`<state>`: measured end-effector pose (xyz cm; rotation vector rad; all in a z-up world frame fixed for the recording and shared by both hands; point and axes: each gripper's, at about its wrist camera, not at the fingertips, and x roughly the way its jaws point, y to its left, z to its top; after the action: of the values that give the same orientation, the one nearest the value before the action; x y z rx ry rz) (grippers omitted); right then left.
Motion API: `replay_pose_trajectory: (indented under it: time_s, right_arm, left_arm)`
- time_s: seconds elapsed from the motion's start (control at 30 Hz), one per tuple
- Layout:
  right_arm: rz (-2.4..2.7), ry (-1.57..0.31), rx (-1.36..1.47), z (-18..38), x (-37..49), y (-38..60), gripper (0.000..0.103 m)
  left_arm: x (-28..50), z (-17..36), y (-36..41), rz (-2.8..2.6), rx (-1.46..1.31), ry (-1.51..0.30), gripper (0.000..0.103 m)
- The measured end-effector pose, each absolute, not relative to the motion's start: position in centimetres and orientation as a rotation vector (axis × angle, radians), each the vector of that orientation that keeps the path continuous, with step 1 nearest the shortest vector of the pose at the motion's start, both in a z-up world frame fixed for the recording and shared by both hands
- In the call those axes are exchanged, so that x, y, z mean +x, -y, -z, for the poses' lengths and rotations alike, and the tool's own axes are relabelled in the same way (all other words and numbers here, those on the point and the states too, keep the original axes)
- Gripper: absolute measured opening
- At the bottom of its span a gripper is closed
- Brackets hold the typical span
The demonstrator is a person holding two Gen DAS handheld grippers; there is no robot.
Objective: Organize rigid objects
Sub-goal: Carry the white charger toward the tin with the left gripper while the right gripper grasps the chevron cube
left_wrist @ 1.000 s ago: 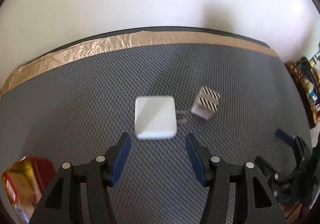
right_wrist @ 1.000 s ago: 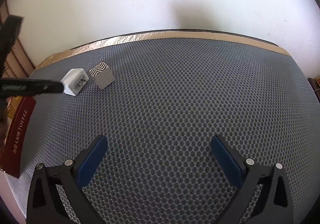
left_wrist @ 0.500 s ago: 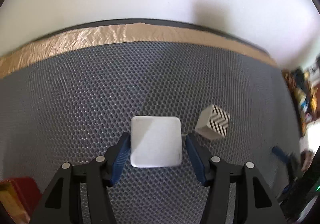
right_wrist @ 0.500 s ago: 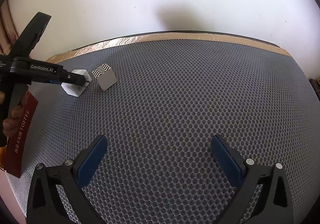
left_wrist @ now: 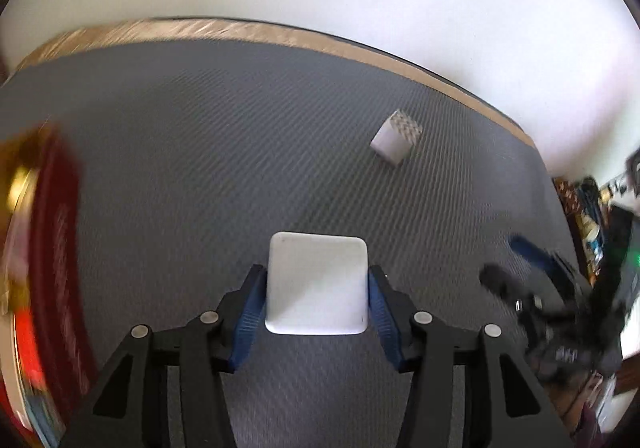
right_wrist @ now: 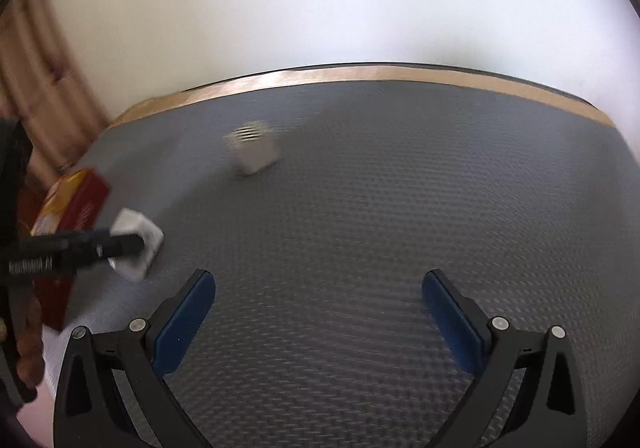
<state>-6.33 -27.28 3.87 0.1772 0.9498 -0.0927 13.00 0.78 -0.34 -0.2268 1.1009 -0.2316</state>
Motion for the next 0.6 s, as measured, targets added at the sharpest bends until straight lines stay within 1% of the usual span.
replay_pose_trajectory:
  time_s: [0.1,0.2,0.3,0.43,0.47,0.53,0.57,0.6]
  right_arm:
    - [0.029,-0.959,0.091,-4.6,-4.2,26.6,0.103]
    - [-0.008,-0.972,0.03,-4.8,-0.5,26.0,0.103]
    - [-0.032,-0.985,0.014,-4.1,2.4,26.1,0.101]
    - [-0.03,-0.97,-0.012,-2.8,3.9,26.4,0.101]
    - [-0.022,-0.967,-0.032,-2.4,4.4,25.8,0.1]
    - [-0.014,-0.963,-0.062,-2.1,5.2,25.5,0.096]
    - [-0.016,-0.971,-0.067,-1.9,5.7,25.4,0.089]
    - [-0.013,-0.982,-0.069,-1.5,6.3,25.1,0.076]
  left_arm:
    - [10.7,0.6,-3.2,0.185,-0.283,-1.088,0.052]
    - [8.7,0.2,-4.0,0.164,-0.301,-1.082,0.052]
    - [8.4,0.2,-4.1,0.167,-0.293,-1.088,0.053]
    - [8.2,0.1,-3.5,0.164,-0.272,-1.081,0.053]
    - [8.1,0.1,-3.4,0.162,-0.266,-1.079,0.053]
    - [7.8,0.0,-3.5,0.161,-0.257,-1.078,0.053]
    - [7.8,0.0,-3.5,0.161,-0.258,-1.076,0.053]
    - [7.4,0.0,-3.3,0.161,-0.261,-1.074,0.053]
